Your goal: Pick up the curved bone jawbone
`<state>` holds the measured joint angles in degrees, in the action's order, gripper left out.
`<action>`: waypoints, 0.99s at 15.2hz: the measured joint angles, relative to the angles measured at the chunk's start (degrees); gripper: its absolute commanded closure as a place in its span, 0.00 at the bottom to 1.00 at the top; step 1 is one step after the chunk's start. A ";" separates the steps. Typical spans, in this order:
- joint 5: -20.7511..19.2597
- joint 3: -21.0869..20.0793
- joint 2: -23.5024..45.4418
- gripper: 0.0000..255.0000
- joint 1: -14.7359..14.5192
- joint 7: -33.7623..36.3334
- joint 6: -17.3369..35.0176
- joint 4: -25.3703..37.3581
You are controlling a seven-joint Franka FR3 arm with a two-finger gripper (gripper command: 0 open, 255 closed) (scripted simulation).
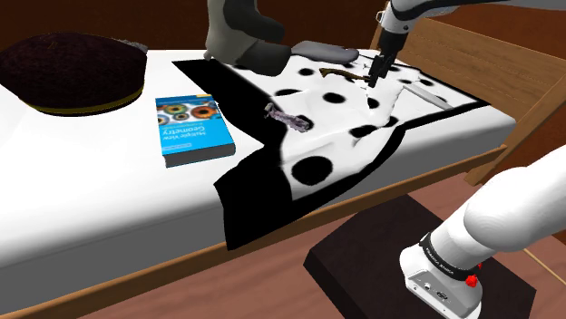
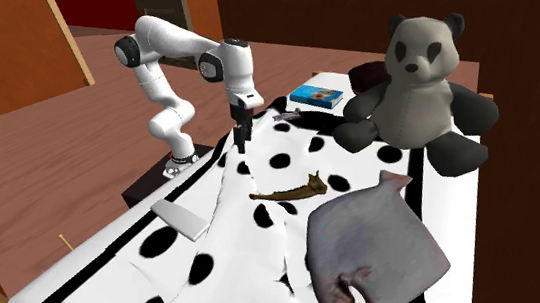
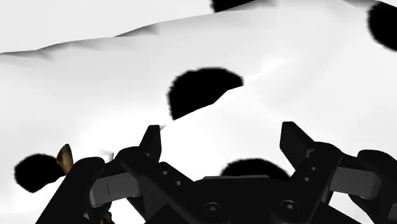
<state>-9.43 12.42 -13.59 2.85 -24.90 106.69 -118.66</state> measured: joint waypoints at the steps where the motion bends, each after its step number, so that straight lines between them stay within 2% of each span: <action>1: 0.42 0.42 1.77 0.00 -0.02 -1.07 0.65 1.54; 9: 6.06 3.74 18.02 0.00 1.71 -11.95 4.45 17.02; 15: 11.90 3.92 32.35 0.00 5.04 -19.32 2.74 34.68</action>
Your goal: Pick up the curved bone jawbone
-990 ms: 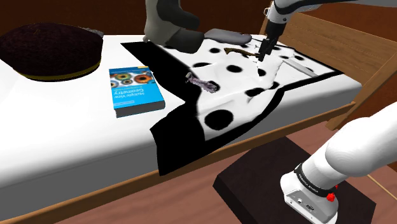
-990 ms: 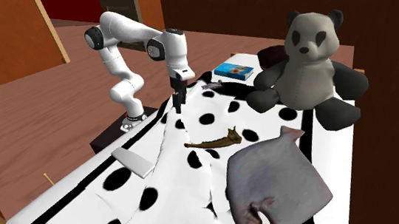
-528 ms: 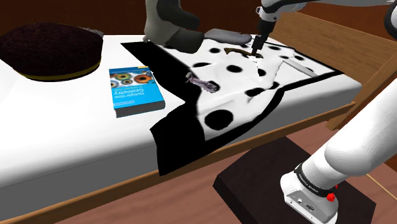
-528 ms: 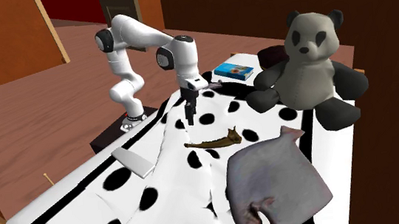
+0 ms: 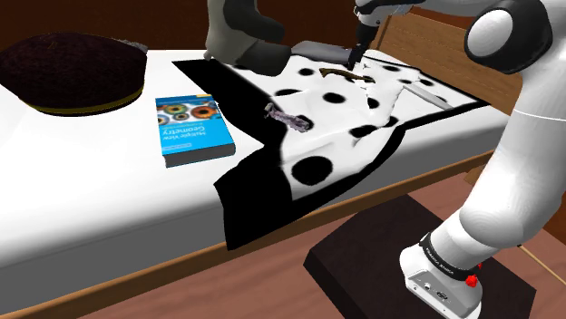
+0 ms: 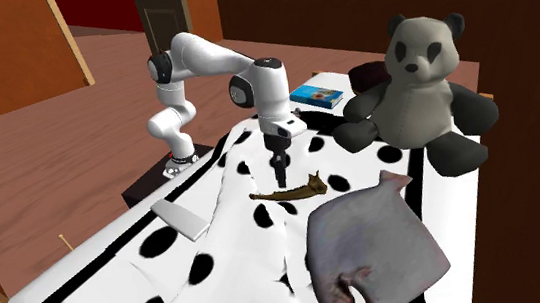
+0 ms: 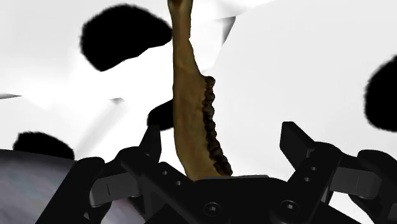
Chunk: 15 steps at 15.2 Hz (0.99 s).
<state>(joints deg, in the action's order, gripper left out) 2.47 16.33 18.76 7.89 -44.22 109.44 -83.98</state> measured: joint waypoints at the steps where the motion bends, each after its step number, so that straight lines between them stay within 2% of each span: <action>1: 0.81 -0.20 2.37 0.00 0.57 -0.79 -1.02 3.65; 2: 1.38 -0.30 3.89 0.00 1.12 -1.53 -1.21 5.53; 4: 1.71 -0.39 4.72 0.00 1.40 -2.01 -0.19 5.46; 10: 1.97 -0.55 5.49 0.00 1.36 -2.20 4.00 2.04; 11: 1.97 -0.55 5.47 1.00 1.33 -2.18 4.18 1.83; 15: 1.97 -0.55 5.44 1.00 1.31 -2.17 4.35 1.66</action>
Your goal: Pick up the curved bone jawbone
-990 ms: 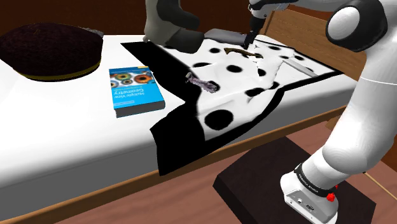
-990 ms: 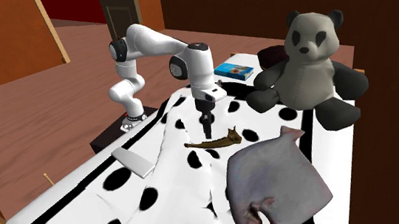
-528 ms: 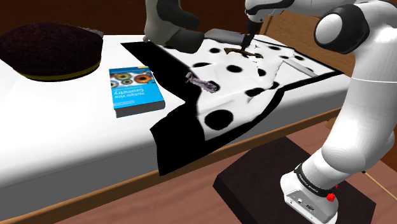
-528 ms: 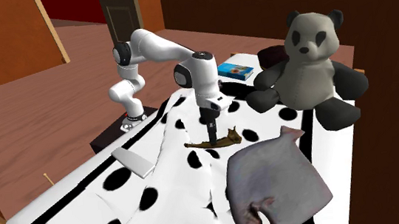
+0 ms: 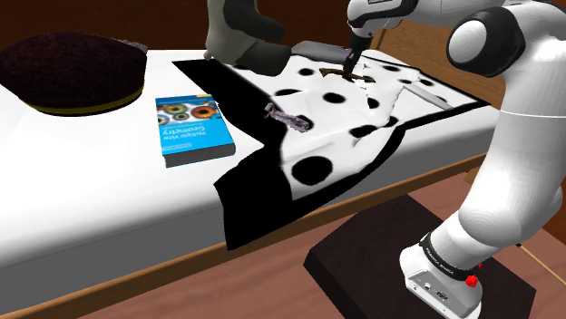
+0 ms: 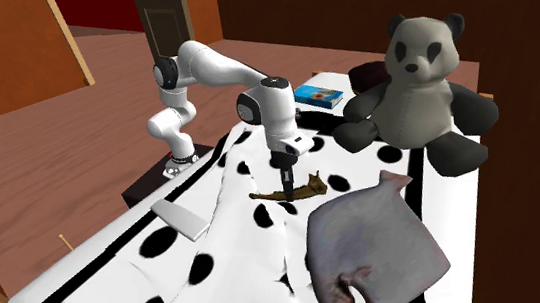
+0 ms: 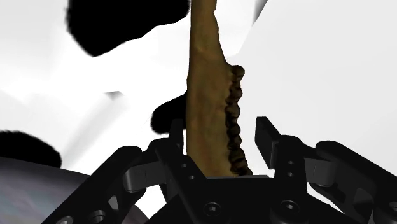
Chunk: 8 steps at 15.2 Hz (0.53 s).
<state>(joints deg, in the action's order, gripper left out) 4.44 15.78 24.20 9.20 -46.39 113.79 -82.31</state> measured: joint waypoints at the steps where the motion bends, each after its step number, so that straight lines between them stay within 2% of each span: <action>1: 0.00 0.00 0.00 1.00 0.00 0.00 0.01 -0.01; 8: 0.01 0.00 0.15 1.00 0.06 0.01 -0.91 1.07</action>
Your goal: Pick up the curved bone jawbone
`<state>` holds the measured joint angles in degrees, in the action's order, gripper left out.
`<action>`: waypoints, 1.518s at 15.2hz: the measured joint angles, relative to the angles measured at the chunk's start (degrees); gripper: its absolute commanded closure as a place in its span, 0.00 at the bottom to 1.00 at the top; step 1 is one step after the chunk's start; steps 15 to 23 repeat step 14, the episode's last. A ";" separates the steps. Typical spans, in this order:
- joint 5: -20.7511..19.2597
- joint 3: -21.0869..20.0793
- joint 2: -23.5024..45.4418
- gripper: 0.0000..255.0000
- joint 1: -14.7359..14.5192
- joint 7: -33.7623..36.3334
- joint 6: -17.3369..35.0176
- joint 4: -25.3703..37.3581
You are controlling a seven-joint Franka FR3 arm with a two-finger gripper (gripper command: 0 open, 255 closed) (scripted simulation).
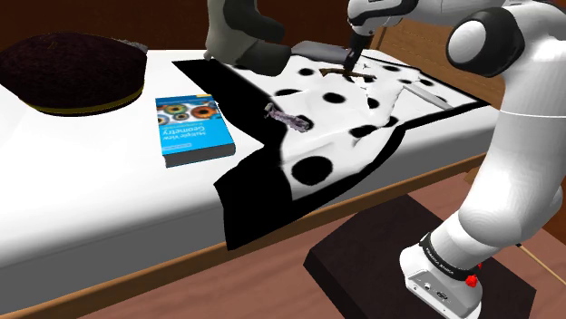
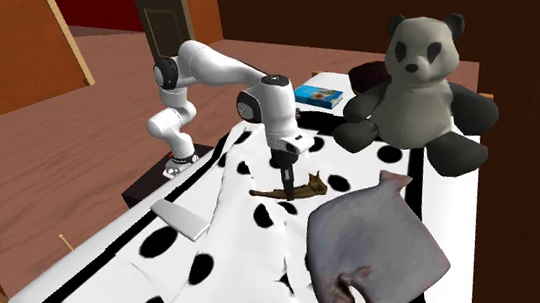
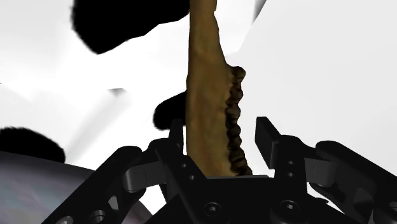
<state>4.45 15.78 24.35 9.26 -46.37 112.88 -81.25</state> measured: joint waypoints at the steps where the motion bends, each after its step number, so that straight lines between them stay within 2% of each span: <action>1: -0.06 0.03 -0.21 1.00 -0.01 0.02 -0.58 0.38; 13: 0.07 0.16 0.49 1.00 0.71 -0.03 -10.04 10.58; 23: 0.07 0.17 0.46 1.00 0.73 -0.02 -10.44 10.97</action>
